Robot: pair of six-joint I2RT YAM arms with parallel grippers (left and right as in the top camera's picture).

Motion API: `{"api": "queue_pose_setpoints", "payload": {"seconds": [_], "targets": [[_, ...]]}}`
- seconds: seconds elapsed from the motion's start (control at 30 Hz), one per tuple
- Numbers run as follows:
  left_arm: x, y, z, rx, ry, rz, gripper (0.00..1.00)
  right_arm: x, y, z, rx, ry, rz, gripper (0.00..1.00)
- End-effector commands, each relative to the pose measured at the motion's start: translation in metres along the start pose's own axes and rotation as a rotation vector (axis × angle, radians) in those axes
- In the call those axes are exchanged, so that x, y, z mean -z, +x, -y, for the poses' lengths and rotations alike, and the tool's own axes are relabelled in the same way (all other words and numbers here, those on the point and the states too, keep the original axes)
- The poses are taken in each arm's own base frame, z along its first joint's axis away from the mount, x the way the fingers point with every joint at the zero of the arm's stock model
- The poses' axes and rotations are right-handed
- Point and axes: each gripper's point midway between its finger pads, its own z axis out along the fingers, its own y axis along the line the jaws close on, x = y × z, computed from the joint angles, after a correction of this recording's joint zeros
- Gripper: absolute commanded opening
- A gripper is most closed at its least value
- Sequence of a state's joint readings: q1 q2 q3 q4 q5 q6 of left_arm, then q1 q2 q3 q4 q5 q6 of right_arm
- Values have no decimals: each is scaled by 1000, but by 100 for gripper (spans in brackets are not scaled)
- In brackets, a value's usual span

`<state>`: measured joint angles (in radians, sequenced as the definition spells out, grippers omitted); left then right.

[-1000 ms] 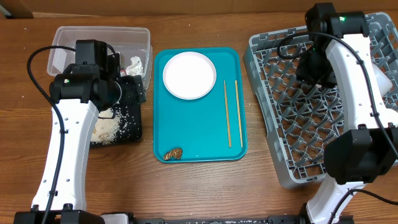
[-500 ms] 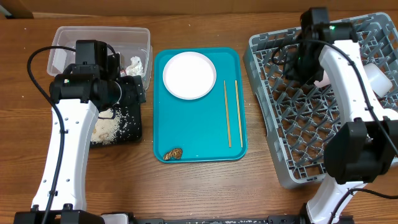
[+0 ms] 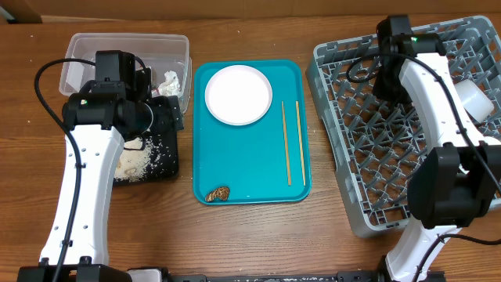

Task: Sort waste into correct bins and load items into the dishwasher

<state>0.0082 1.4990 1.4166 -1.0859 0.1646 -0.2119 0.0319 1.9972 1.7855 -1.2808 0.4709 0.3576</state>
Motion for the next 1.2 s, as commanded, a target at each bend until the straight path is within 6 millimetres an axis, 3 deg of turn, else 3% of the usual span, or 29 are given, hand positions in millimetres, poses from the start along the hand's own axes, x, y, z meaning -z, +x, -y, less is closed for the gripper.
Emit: {"api": "queue_pose_setpoints", "payload": {"seconds": [0.0, 0.13, 0.27, 0.37, 0.53, 0.77, 1.17], "targets": [[4, -4, 4, 17, 16, 11, 85, 5, -2, 5, -53, 37, 16, 6], [4, -4, 4, 17, 16, 11, 84, 18, -2, 16, -114, 75, 48, 4], [4, -4, 4, 17, 16, 10, 85, 51, -17, 52, -326, 144, 192, 4], [4, -4, 4, 17, 16, 11, 85, 69, -28, 58, -386, 84, 253, 6], [4, -5, 5, 16, 17, 16, 84, 67, -20, 28, -207, -68, 176, 6], [4, -5, 5, 16, 17, 16, 85, 67, 11, -42, 155, -421, 23, 19], [4, -5, 5, 16, 16, 14, 85, 28, 23, -63, 223, -417, -82, 25]]}}
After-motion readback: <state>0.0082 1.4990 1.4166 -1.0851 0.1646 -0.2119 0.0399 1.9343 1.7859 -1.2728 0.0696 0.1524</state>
